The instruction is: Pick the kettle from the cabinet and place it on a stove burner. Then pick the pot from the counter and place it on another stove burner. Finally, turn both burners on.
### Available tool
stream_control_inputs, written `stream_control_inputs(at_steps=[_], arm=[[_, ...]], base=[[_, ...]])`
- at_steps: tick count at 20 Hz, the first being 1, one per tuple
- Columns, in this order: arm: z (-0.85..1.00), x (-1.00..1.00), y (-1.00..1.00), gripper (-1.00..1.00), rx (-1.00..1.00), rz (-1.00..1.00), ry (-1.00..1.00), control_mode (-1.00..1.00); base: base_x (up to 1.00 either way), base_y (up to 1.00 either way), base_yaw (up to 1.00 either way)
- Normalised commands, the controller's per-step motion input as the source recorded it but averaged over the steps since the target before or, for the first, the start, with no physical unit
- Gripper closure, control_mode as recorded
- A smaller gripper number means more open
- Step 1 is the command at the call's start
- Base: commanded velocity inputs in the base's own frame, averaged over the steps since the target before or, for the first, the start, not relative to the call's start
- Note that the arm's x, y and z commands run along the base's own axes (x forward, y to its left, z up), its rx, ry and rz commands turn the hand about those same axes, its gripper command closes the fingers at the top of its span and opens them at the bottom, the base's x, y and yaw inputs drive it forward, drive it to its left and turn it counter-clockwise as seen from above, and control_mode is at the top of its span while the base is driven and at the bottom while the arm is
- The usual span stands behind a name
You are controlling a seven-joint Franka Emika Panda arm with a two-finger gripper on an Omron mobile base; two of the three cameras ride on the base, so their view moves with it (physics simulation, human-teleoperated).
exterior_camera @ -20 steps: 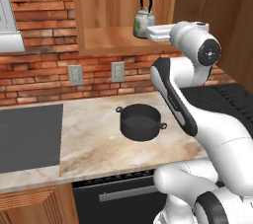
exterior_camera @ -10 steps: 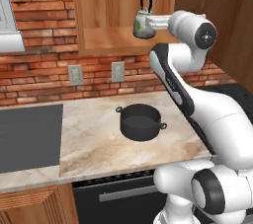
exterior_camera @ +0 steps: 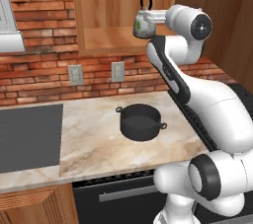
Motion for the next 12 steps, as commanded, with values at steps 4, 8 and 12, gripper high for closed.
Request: stream_control_inputs(at_steps=[4, 8, 12], arm=[[0.00, 0.25, 0.00, -1.00, 0.00, 0.00, 0.00, -1.00], [0.00, 0.31, 0.00, -1.00, 0.00, 0.00, 0.00, -1.00], [0.00, 0.34, 0.00, -1.00, 0.00, 0.00, 0.00, -1.00]], base=[[0.00, 0.00, 0.00], [0.00, 0.00, 0.00], [0.00, 0.00, 0.00]])
